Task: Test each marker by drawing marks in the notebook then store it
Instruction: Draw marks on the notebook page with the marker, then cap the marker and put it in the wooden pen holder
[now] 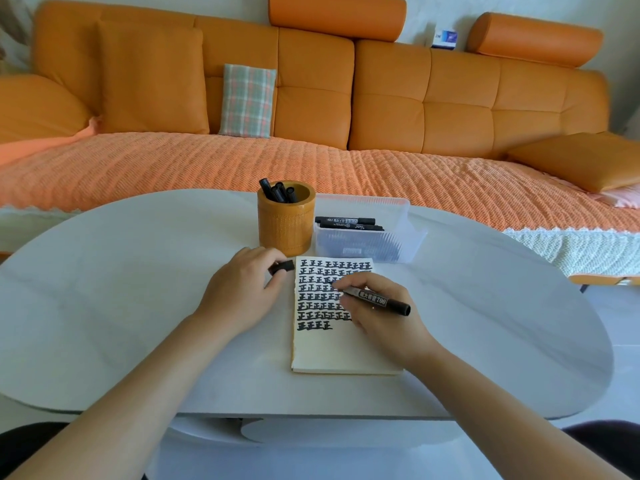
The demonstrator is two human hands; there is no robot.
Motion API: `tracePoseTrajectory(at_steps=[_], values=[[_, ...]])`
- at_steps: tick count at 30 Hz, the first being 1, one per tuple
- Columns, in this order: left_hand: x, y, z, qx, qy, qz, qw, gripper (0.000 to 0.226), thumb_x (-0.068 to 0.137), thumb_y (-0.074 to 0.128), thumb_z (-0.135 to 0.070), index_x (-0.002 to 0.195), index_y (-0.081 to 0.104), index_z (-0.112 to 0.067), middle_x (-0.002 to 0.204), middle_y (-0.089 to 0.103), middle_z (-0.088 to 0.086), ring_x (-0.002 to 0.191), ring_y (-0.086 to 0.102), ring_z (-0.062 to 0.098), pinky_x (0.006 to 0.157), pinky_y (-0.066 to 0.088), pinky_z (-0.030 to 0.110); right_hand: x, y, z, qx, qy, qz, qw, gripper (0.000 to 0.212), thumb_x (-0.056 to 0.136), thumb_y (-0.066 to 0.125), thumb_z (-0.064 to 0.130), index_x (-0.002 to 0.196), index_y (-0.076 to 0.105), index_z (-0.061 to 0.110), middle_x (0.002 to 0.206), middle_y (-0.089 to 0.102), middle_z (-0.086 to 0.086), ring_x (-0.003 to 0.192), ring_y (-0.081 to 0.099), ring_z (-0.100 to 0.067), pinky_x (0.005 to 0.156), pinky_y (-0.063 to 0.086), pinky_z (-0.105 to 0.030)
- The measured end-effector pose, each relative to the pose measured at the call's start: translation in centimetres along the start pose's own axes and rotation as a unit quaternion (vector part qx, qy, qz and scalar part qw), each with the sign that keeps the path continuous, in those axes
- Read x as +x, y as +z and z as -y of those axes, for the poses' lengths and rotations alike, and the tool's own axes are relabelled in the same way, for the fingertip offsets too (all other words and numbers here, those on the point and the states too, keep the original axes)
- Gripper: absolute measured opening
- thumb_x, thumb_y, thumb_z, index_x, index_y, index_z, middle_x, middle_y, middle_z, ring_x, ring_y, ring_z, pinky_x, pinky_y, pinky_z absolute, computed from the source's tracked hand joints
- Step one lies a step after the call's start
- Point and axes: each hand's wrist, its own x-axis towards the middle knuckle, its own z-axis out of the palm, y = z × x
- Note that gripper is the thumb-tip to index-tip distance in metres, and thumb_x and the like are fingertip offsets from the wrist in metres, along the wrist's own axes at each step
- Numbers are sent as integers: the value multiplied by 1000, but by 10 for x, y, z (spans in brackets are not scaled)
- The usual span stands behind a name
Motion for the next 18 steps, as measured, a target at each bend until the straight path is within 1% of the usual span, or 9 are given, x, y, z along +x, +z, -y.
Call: tracePoseTrajectory(at_steps=[2, 4, 5, 7, 9, 11, 13, 15, 18], values=[[1, -3, -4, -31, 12, -8, 999, 13, 94, 53, -31, 106, 59, -29, 94, 59, -13, 87, 51, 9, 65, 48, 30, 5, -5, 4, -34, -13, 12, 999, 26, 97, 56, 0, 109, 70, 17, 79, 67, 7, 58, 54, -14, 54, 43, -19], [2, -5, -8, -55, 29, -8, 998, 15, 94, 54, -30, 107, 60, -29, 95, 58, -16, 86, 51, 7, 67, 49, 30, 10, -10, 8, -37, -16, 40, 998, 37, 97, 48, -4, 120, 65, 20, 93, 69, -4, 62, 58, -20, 49, 44, -25], [2, -5, -10, -64, 37, -8, 997, 15, 94, 55, -30, 108, 60, -29, 96, 57, -16, 87, 52, 7, 68, 50, 30, 14, -12, 11, -2, 7, 45, 999, 40, 97, 45, -5, 121, 63, 21, 98, 68, -9, 64, 60, -20, 49, 46, -27], [3, -6, -13, -80, 49, -5, 996, 16, 94, 56, -27, 109, 61, -29, 98, 56, -17, 88, 53, 7, 67, 50, 28, 20, -16, 18, 60, 59, 49, 995, 42, 102, 35, -7, 118, 66, 16, 102, 65, -14, 68, 63, -21, 54, 53, -30], [3, -6, -15, -95, 53, -1, 994, 17, 94, 57, -25, 110, 63, -28, 97, 55, -17, 88, 54, 7, 66, 48, 25, 25, -20, 23, 55, 67, 60, 994, 43, 103, 30, -6, 110, 69, 9, 94, 63, -9, 65, 62, -24, 58, 55, -33], [4, -7, -17, -102, 58, 4, 993, 19, 94, 57, -24, 111, 64, -27, 97, 55, -17, 87, 55, 7, 65, 47, 23, 28, -25, 25, -25, 43, 72, 996, 35, 101, 37, -3, 94, 64, 19, 81, 62, -1, 54, 54, -22, 51, 46, -32], [4, -6, -19, -107, 64, 9, 992, 20, 93, 58, -23, 112, 65, -25, 97, 56, -16, 87, 55, 7, 65, 45, 20, 30, -27, 24, -114, 20, 66, 991, 27, 95, 55, 5, 88, 55, 31, 83, 64, 1, 55, 49, -19, 52, 43, -35], [4, -5, -21, -108, 65, 12, 992, 21, 93, 59, -23, 114, 65, -24, 97, 56, -17, 88, 55, 6, 65, 42, 17, 32, -28, 22, -205, 9, 54, 977, 26, 90, 68, 16, 98, 55, 37, 85, 65, 10, 63, 52, -15, 62, 50, -36], [4, -3, -22, -103, 62, 14, 993, 23, 94, 58, -25, 115, 65, -24, 98, 55, -17, 89, 55, 7, 65, 40, 15, 33, -26, 20, -316, -13, 40, 948, 21, 91, 67, 24, 105, 62, 39, 87, 63, 24, 73, 60, -2, 72, 54, -28]])
